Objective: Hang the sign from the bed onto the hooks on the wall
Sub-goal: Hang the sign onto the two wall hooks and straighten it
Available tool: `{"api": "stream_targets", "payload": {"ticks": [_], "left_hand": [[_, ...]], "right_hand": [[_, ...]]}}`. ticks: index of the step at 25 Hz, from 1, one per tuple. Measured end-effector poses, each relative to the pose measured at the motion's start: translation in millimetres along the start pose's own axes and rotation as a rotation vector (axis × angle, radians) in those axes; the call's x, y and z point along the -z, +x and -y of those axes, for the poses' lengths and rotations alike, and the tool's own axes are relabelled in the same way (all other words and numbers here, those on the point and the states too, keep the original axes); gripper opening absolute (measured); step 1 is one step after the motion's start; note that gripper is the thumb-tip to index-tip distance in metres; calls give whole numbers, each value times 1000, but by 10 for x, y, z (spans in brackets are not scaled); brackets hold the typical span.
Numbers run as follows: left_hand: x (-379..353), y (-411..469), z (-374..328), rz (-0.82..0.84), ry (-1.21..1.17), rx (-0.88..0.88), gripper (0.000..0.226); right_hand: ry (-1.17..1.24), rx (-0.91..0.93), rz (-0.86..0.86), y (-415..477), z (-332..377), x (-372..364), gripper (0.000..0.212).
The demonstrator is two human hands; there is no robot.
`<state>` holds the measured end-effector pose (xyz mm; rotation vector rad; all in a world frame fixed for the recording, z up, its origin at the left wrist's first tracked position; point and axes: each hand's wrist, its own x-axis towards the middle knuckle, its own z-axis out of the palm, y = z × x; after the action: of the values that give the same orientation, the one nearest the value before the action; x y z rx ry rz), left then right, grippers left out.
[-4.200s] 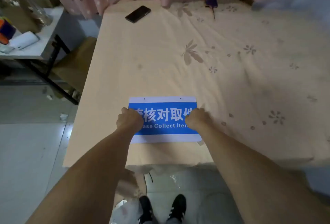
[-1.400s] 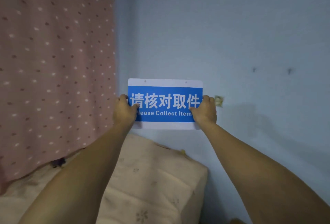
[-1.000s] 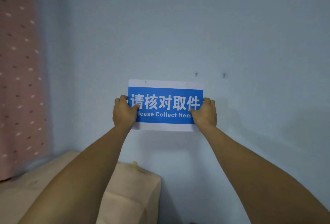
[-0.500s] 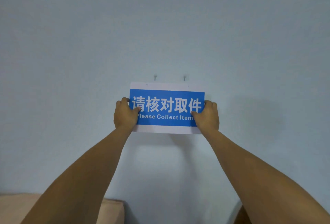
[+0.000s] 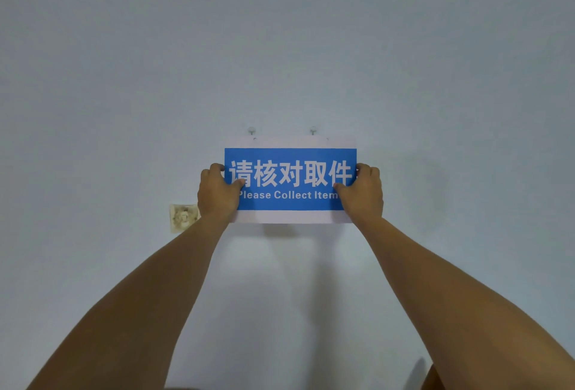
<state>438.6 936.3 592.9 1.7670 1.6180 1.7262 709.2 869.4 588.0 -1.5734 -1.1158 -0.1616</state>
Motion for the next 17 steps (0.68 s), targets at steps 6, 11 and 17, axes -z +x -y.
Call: {"api": "stream_targets", "payload": {"ticks": [6,11,17], "left_hand": [[-269,276,77,-25,-7,27,51],[-359,484,128,-28,-8,20,51],[-390,653,200,-16,-10,21,52]], "right_hand": [[13,36,16,322,-50,-281,58],[49,58,12,479,-46,-441,60],[68,66,7,546,-16,-593,60]]}}
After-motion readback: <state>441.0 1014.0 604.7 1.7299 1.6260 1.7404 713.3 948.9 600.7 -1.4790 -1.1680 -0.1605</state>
